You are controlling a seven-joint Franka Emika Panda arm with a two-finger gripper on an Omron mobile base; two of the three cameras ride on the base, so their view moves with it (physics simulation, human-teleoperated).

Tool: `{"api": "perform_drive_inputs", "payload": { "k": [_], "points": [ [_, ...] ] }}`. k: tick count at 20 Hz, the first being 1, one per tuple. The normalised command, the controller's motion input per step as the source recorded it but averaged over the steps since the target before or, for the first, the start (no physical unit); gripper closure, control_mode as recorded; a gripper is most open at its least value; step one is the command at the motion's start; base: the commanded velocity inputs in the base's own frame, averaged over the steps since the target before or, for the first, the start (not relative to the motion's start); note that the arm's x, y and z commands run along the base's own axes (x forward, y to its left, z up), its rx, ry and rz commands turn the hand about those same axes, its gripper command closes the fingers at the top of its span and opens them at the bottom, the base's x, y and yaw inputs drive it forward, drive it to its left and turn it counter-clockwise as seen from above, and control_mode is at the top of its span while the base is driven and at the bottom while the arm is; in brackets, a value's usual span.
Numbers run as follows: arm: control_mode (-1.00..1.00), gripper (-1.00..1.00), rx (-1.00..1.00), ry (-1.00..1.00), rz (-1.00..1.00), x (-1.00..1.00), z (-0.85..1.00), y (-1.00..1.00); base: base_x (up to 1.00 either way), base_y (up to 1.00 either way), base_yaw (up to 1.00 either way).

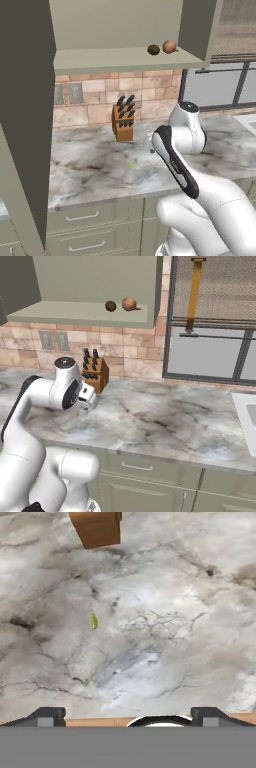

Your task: Pick the kiwi, lemon wedge, onion from the counter and place them in the cabinet. Then close the cabinet.

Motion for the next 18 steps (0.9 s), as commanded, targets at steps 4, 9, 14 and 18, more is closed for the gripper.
{"api": "perform_drive_inputs", "payload": {
  "k": [4,9,14,18],
  "points": [
    [-1.0,-1.0,-0.02,0.12,0.0,0.48,-0.28,0.58,0.0,0.0,0.0],
    [-1.0,-1.0,-0.08,0.15,0.0,0.61,-0.22,0.59,0.0,0.0,0.0],
    [-1.0,-1.0,-0.05,0.09,0.0,0.44,-0.38,0.26,0.0,0.0,0.0],
    [-1.0,-1.0,0.0,0.07,0.0,0.28,-0.28,0.01,0.0,0.0,0.0]
  ]
}}
